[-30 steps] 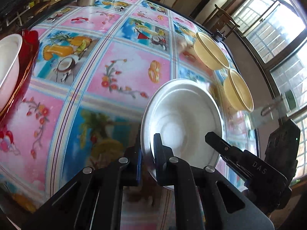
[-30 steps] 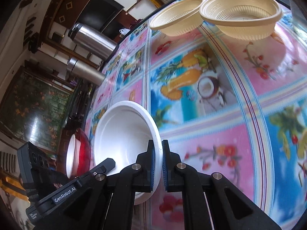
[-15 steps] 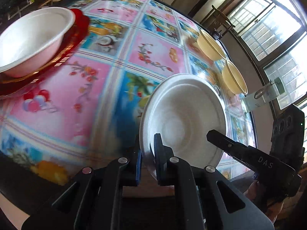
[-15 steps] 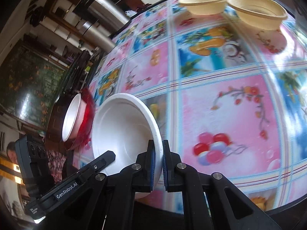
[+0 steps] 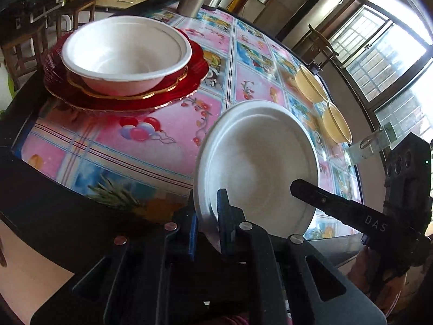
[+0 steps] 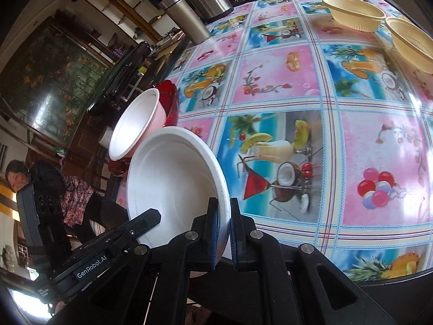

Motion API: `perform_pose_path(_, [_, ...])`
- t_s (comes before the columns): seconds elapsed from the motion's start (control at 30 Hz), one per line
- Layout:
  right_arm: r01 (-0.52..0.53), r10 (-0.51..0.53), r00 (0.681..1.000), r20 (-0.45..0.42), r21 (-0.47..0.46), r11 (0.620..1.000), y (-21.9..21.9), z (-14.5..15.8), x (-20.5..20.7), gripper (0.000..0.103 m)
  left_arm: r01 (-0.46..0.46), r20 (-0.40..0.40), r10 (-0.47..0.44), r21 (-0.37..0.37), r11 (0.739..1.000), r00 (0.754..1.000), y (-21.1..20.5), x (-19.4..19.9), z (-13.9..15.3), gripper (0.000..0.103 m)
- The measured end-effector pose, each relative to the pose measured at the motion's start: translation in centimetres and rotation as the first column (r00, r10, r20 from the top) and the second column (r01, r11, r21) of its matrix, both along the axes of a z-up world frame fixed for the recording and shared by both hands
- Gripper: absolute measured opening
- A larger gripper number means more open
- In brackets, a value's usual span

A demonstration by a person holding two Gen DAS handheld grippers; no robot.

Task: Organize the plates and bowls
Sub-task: 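Lift and carry the white foam bowl with both tools onto the red plate stack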

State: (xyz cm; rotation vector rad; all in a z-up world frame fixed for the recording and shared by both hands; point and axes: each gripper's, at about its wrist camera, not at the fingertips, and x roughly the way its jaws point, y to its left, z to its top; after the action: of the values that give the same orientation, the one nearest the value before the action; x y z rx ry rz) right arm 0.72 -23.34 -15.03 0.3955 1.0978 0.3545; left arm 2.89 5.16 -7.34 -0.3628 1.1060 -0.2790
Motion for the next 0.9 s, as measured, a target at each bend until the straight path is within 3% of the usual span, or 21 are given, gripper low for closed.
perform_pose_path(0.3, [-0.033, 0.033, 0.996, 0.079, 0.005, 0.999, 2.8, 3.5, 1.2, 0.008, -0.038, 0.110, 0.033, 0.044, 0.998, 0.993, 2.2, 0.5, 3.5, 0.009])
perform_pose_path(0.57, [-0.076, 0.074, 0.980, 0.183, 0.004, 0.997, 8.6, 6.9, 4.7, 0.008, -0.152, 0.199, 0.131, 0.093, 0.984, 0.971, 6.9, 3.4, 6.9, 0.009])
perform_pose_path(0.73, [-0.067, 0.071, 0.968, 0.239, -0.022, 0.997, 12.1, 7.7, 7.2, 0.009, -0.231, 0.235, 0.197, 0.123, 0.965, 0.952, 9.2, 5.3, 7.5, 0.009])
perform_pose_path(0.9, [-0.047, 0.060, 0.962, 0.267, -0.052, 0.998, 14.5, 6.6, 9.2, 0.010, -0.282, 0.256, 0.239, 0.147, 0.948, 0.937, 10.6, 7.3, 6.4, 0.009])
